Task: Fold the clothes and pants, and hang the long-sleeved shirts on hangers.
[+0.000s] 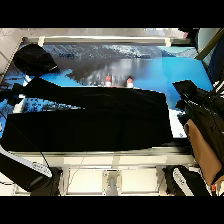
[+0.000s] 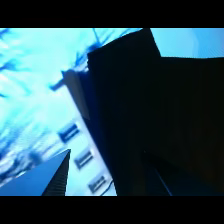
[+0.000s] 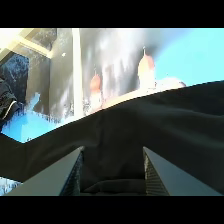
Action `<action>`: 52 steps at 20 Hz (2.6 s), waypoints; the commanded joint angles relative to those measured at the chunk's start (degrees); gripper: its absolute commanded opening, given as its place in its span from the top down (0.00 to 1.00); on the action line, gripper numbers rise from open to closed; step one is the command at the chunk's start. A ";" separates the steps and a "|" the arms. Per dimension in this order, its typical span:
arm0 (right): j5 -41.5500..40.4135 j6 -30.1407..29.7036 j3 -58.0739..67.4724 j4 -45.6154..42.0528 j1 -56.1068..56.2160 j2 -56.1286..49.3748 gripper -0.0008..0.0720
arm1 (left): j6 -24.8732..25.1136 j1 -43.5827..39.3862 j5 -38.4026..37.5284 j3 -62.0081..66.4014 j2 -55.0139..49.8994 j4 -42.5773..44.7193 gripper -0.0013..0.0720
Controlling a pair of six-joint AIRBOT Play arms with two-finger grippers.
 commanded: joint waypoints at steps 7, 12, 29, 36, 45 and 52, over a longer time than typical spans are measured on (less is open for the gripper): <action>-0.04 0.00 0.07 -0.13 0.07 -0.04 0.43 | 0.02 -1.03 1.77 0.28 -2.05 -0.44 0.35; -0.07 -0.02 0.07 -0.20 0.07 -0.04 0.43 | 2.23 -1.03 2.38 0.28 -2.89 -0.46 0.98; 0.85 0.17 0.87 -12.44 -0.04 -4.83 0.43 | 20.26 1.92 -12.24 0.96 17.97 -0.17 0.97; 3.63 0.15 0.87 -12.26 0.00 -11.58 0.43 | 18.08 1.53 -12.44 0.96 14.99 0.09 0.98; -1.38 -1.07 2.38 -11.08 -0.52 -18.78 0.42 | 9.68 0.87 -16.24 0.94 12.57 26.25 0.97; 1.33 -9.40 19.26 -6.36 -0.48 -45.70 0.36 | 9.64 -2.67 -14.16 0.94 11.76 25.73 0.97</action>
